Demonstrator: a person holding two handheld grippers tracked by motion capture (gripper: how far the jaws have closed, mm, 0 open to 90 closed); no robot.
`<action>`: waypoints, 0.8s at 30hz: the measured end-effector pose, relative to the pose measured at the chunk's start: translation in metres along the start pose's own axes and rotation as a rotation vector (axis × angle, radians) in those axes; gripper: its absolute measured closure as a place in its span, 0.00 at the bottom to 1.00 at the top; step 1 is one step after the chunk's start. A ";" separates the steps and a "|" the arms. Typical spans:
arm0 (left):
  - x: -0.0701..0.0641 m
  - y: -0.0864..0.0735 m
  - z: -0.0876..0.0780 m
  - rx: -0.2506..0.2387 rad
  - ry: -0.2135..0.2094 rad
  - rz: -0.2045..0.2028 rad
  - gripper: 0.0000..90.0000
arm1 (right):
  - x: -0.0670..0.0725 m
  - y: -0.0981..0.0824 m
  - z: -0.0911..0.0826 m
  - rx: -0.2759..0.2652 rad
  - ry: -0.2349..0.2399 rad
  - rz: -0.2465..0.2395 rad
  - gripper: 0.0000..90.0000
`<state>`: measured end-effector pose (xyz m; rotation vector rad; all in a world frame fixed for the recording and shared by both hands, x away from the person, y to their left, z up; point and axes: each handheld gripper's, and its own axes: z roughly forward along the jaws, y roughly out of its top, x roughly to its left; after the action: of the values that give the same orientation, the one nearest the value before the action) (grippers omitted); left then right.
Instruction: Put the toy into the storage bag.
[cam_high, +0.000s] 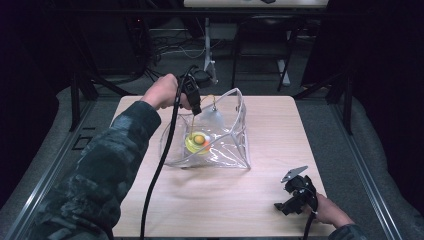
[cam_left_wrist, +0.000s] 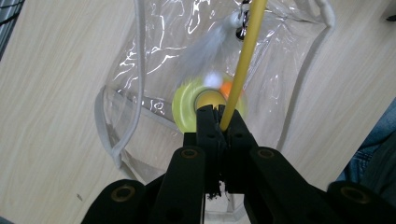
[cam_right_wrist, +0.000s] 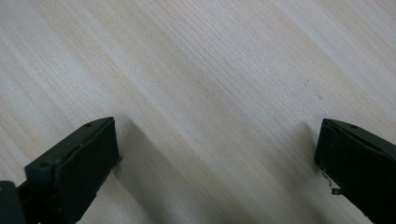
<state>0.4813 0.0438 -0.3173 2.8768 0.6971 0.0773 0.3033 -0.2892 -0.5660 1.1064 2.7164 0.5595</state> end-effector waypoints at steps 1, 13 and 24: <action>0.000 -0.001 0.002 -0.001 -0.004 0.000 0.98 | 0.000 0.000 0.000 0.002 -0.001 0.001 0.00; 0.002 -0.005 0.022 -0.030 -0.009 -0.016 0.98 | 0.000 0.000 0.000 0.001 -0.001 0.002 0.00; 0.003 -0.006 0.043 -0.058 0.010 -0.026 0.98 | 0.001 0.000 0.001 -0.012 0.002 0.004 0.00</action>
<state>0.4847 0.0435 -0.3603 2.8132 0.7222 0.1068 0.3027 -0.2886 -0.5667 1.1093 2.7096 0.5765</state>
